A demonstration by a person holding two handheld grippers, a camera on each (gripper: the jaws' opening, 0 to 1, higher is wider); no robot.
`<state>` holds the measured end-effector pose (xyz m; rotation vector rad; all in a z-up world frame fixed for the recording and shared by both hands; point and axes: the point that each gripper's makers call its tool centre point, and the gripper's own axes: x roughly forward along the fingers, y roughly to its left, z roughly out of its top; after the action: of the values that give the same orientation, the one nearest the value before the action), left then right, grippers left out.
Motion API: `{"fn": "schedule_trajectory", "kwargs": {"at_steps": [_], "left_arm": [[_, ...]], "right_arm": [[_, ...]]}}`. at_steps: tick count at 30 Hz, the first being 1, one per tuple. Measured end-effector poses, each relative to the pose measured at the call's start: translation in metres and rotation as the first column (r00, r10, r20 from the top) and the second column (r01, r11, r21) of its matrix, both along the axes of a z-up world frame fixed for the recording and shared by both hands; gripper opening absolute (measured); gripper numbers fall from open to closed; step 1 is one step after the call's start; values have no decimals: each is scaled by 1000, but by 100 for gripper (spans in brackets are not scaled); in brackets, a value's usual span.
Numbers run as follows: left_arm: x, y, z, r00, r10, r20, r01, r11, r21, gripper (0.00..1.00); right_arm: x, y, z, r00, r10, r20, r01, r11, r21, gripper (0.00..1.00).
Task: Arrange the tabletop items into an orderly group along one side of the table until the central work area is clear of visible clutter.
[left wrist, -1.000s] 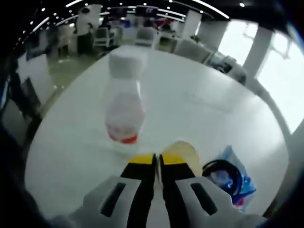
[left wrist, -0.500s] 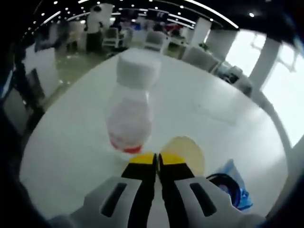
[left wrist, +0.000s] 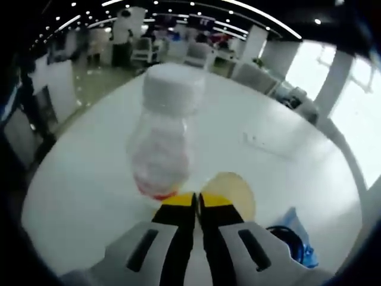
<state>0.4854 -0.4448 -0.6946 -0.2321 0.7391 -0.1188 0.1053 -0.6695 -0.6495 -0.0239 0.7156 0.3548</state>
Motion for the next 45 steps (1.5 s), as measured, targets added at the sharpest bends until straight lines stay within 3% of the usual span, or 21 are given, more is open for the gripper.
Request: {"fn": "schedule_trajectory", "kwargs": {"at_steps": [17,28,38,42,45], "left_arm": [[2,-4,4,1000,15,25,-15,1000,-5,2],[-4,-12,8,999,-15,30,15,1000,2,20],[-16,-2,25,998,-22,56,20,999,30,24],[-31,-8,27,997,-73,24,73,997,-8,32],[-36,-4,32,994,-104,41,103,994,27,37]], "right_arm": [[1,0,1,1000,-5,1,5,1000,3,57],[1,0,2,1000,-6,2,6,1000,7,57],[1,2,3,1000,4,12,-4,1000,9,57],[1,2,3,1000,7,18,-7,1000,7,57],[1,2,4,1000,8,21,-8,1000,9,57]]}}
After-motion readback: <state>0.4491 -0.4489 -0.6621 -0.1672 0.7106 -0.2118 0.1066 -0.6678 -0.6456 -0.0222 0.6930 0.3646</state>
